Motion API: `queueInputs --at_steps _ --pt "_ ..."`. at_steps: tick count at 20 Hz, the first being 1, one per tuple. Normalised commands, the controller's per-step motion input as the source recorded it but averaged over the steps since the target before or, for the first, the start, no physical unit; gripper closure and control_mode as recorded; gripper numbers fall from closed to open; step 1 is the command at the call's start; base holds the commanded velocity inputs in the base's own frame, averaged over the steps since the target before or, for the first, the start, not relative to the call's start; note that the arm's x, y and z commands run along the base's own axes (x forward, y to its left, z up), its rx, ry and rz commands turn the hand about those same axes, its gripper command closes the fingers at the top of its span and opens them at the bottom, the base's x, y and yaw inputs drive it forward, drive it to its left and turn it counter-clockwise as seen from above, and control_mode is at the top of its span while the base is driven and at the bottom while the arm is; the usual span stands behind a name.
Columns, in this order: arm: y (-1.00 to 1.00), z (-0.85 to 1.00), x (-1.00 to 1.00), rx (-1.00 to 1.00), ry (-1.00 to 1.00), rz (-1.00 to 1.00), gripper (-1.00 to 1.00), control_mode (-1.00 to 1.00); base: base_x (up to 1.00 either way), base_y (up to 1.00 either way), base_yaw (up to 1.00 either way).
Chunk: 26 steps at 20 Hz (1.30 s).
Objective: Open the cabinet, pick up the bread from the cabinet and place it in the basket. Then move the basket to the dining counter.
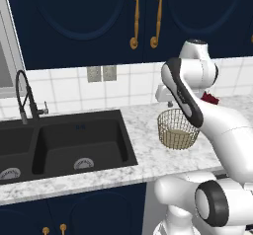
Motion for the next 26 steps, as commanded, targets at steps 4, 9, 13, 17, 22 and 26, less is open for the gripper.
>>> queueInputs --at_steps 4,9,13,17,22,26 --pt "0.0 -0.03 -0.44 0.0 -0.02 0.02 -1.0 -1.0 0.0 0.0 0.0" --pt "0.02 0.07 -0.66 0.01 -0.38 0.08 -1.0 -1.0 0.0 0.0 0.0" --pt "0.03 0.59 -0.14 0.02 -0.3 0.05 -1.0 -1.0 0.0 0.0 0.0" --pt "0.16 0.9 0.0 0.0 -0.19 0.0 -1.0 -1.0 0.0 0.0 0.0" --pt "0.17 0.88 0.01 0.0 -0.17 0.0 -1.0 -1.0 0.0 0.0 0.0" --pt "0.37 0.66 0.1 0.0 -0.23 -0.01 -1.0 -1.0 0.0 0.0 0.0"
